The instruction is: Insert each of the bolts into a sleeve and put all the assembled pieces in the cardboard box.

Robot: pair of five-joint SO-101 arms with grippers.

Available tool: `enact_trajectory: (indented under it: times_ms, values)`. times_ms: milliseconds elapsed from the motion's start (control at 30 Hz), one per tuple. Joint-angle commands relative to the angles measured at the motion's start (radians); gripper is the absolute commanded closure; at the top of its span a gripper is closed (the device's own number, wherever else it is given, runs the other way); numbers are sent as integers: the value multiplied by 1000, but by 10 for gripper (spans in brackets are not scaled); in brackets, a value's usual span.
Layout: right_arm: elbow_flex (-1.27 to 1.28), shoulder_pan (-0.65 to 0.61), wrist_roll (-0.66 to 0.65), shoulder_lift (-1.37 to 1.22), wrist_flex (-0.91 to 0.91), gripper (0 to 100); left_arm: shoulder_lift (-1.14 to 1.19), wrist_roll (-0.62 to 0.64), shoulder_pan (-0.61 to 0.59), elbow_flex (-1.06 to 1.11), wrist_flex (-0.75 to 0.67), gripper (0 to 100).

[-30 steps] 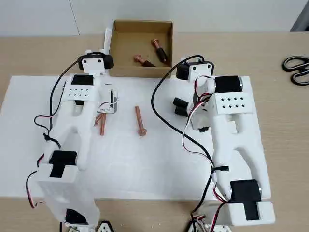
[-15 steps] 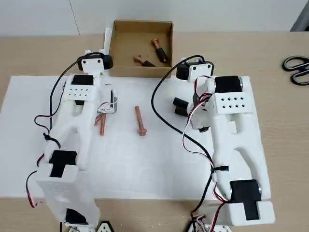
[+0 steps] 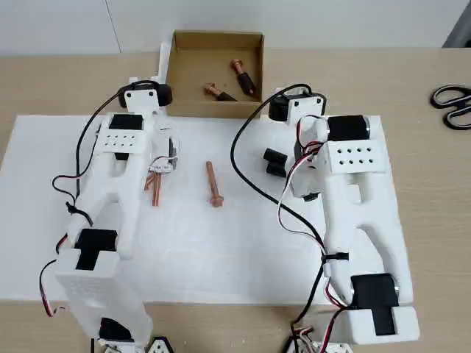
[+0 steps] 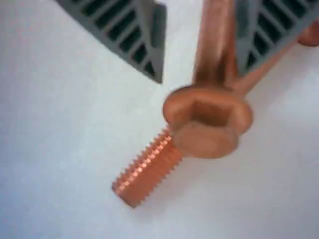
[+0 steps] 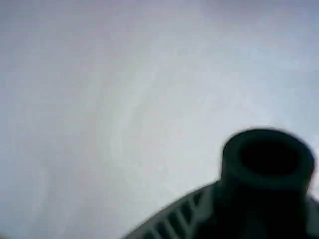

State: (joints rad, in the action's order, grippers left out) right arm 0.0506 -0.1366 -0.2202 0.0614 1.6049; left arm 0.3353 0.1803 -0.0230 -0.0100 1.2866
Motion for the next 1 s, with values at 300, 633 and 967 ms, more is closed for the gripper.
enact_trajectory:
  times_ms: [300,633,967]
  values:
    - [-40,4,-6,50,-2,994,-5,8,3,31,-18,929]
    - [-40,4,-6,50,-1,994,-5,8,5,58,-51,978]
    - [-40,4,-6,54,1,994,-15,6,9,47,-48,994]
